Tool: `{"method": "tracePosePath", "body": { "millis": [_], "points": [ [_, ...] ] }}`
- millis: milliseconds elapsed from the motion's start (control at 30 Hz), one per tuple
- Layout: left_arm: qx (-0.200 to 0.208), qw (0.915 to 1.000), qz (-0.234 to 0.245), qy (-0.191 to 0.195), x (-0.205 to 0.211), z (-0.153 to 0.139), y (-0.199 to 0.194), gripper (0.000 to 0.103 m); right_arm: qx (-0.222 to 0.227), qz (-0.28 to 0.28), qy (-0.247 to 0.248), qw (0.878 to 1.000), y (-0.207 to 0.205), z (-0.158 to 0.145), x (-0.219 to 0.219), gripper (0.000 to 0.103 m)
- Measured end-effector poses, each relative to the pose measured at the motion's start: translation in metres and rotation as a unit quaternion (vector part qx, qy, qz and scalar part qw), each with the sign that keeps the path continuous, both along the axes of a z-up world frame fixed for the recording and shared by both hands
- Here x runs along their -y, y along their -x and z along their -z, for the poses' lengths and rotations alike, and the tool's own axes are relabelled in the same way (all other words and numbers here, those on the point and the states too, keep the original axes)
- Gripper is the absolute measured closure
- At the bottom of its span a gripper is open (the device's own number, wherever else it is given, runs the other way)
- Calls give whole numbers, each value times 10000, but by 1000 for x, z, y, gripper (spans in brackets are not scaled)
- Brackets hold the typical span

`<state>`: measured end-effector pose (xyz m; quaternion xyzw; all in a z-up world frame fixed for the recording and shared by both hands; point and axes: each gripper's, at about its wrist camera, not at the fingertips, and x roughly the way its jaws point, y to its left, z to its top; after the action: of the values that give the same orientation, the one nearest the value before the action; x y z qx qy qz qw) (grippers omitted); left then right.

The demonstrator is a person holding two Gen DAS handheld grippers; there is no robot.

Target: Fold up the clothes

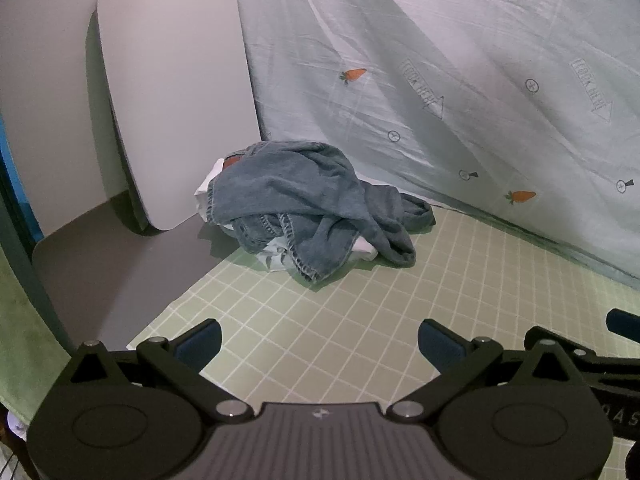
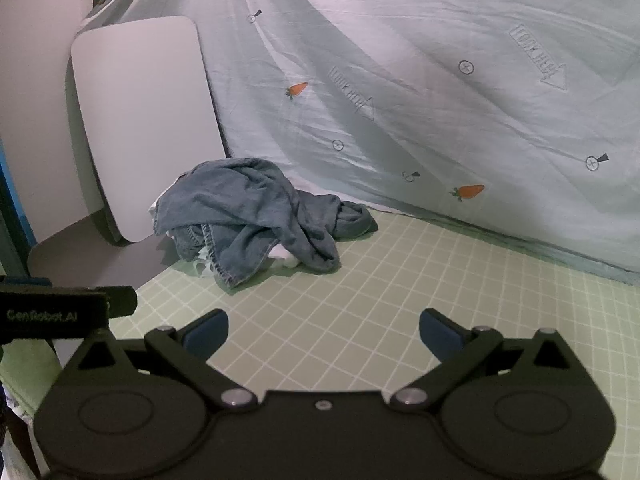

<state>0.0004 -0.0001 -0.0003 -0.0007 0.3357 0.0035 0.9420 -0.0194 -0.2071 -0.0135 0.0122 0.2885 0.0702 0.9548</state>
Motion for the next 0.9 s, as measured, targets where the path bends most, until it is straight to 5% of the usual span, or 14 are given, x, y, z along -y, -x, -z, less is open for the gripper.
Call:
{"method": "tracePosePath", "body": {
  "millis": [900],
  "points": [
    [-121,9999,-53,15,5,13,0,0,-54,-1,-2,10000,-8,1,4,0]
  ]
}}
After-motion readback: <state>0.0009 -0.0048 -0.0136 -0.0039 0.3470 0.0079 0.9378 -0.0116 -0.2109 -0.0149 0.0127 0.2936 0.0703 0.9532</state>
